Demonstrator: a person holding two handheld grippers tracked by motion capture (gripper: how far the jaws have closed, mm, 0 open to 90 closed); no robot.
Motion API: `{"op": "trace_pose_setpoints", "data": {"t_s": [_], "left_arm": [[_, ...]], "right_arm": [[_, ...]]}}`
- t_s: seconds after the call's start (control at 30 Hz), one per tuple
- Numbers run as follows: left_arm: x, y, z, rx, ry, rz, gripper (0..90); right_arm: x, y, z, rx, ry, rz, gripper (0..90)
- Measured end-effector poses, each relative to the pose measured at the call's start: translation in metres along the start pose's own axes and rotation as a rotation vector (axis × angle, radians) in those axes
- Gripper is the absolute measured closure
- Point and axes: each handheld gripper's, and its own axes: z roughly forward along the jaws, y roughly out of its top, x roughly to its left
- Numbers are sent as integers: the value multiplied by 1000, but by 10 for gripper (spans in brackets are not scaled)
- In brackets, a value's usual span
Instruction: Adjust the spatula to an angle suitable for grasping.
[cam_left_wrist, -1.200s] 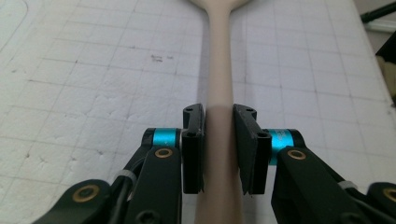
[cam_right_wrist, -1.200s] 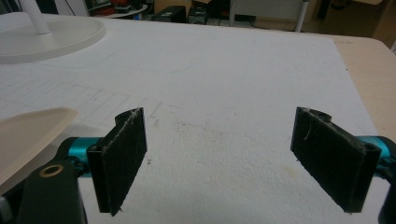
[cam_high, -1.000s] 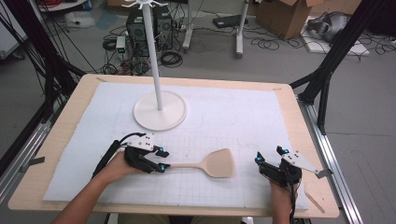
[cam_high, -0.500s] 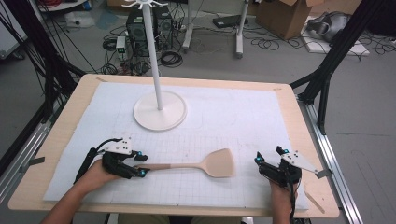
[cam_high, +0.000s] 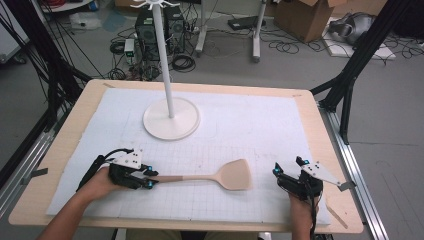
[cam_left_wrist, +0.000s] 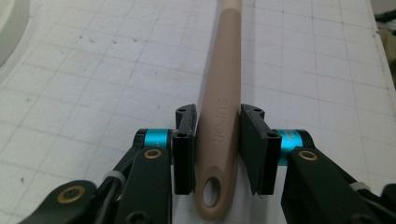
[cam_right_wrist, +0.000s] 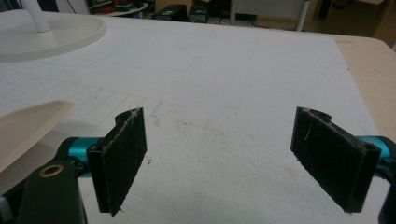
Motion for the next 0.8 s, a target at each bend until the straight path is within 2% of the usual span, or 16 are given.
{"op": "trace_pose_setpoints", "data": {"t_s": [0.23, 0.47, 0.57, 0.6, 0.63, 0.67, 0.7, 0.77, 0.8], "left_arm": [[7, 7, 6, -22, -46, 56, 688], [8, 9, 11, -48, -56, 65, 689], [8, 12, 12, -66, -53, 73, 688], [9, 12, 12, -61, -51, 77, 688], [9, 14, 13, -48, -42, 77, 686], [9, 14, 16, -30, -36, 74, 686], [10, 15, 18, -17, -32, 66, 683], [10, 15, 19, -21, -20, 50, 678], [11, 16, 18, -19, -13, 24, 673]], "right_arm": [[0, 0, 0, -3, 0, -3, 172], [0, 0, -1, -7, 16, -4, 175], [-2, 0, -3, -28, 66, -7, 179], [-3, -1, -4, -41, 79, -6, 179], [-3, 0, -4, -48, 115, 1, 179], [-3, 0, -4, -48, 115, 1, 179], [-2, 0, -3, -49, 130, -9, 178], [2, 1, -2, -51, 168, -18, 179], [7, 3, -1, -52, 198, -40, 179]]}}
